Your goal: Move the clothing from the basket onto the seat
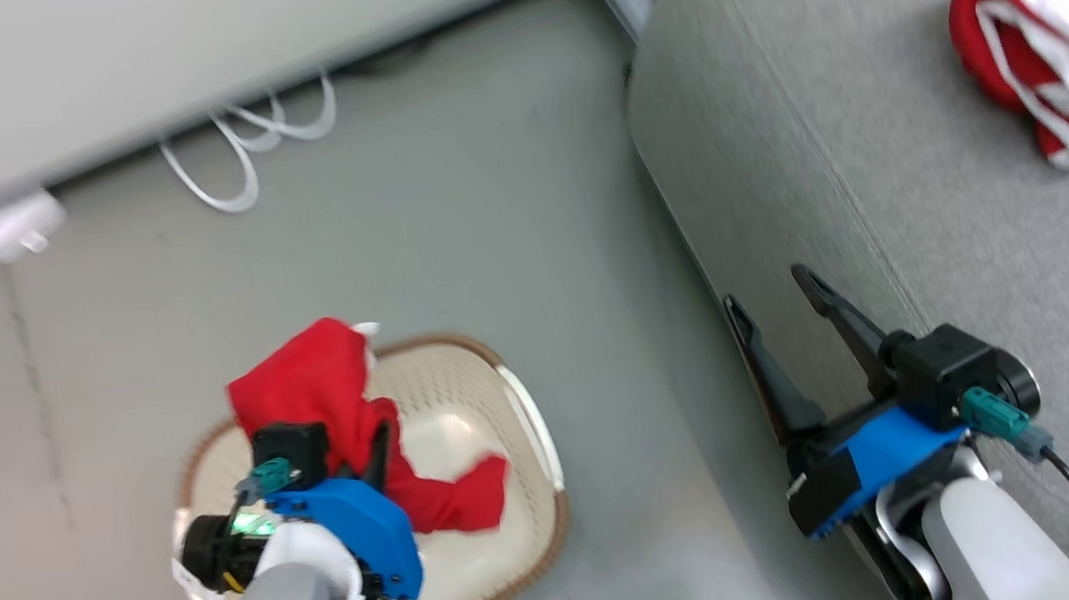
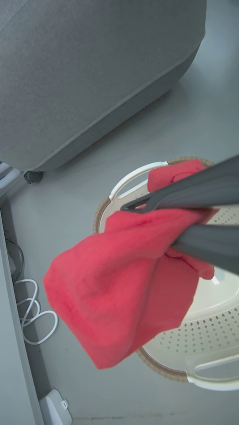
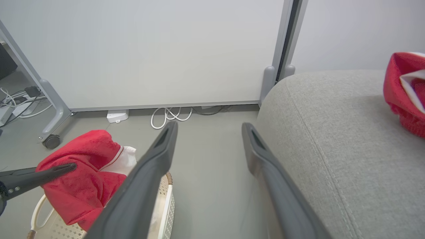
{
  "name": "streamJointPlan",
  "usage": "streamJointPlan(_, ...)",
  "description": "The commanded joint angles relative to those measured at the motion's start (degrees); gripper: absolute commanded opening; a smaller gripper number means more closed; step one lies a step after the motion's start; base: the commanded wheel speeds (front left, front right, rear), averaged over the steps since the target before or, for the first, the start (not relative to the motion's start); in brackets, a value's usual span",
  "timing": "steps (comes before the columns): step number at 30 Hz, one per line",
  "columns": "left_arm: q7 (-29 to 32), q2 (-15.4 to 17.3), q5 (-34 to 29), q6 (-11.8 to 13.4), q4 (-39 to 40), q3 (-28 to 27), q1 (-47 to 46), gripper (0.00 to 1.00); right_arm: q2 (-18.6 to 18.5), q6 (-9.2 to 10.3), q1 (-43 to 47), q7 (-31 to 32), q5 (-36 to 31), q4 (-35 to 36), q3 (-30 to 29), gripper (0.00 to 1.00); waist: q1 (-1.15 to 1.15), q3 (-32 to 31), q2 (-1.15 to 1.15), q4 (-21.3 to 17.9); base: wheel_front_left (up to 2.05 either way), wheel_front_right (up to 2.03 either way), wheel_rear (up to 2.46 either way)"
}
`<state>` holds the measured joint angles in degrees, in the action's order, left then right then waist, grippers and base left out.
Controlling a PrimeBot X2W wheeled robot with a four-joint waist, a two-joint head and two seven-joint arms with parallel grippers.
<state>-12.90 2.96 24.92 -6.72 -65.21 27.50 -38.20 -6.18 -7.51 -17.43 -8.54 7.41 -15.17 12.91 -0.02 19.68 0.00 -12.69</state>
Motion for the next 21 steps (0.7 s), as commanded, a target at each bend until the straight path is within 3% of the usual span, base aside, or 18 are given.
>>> streamJointPlan(1,0.32,-0.07,0.99,-0.35,1.24,1.14,1.34,0.0,-0.44,0.04,1.65,0.44,0.26,0.32,-0.14,1.0,0.02,-9.15,0.0,5.61,0.0,0.0,0.0)
streamJointPlan(12,2.96,-0.02,10.97,0.74,14.58,14.37,-0.15,0.0,-0.26,0.04,8.58,4.43,1.3,3.29,0.07,1.0,0.02,-19.02,0.0,9.18,0.0,0.0,0.0)
streamJointPlan(21,4.32,-0.02,16.66,3.45,21.45,22.62,-6.26,0.0,-0.24,0.04,9.77,5.71,1.97,4.99,0.51,1.0,0.02,-21.24,0.0,10.46,0.0,0.0,0.0)
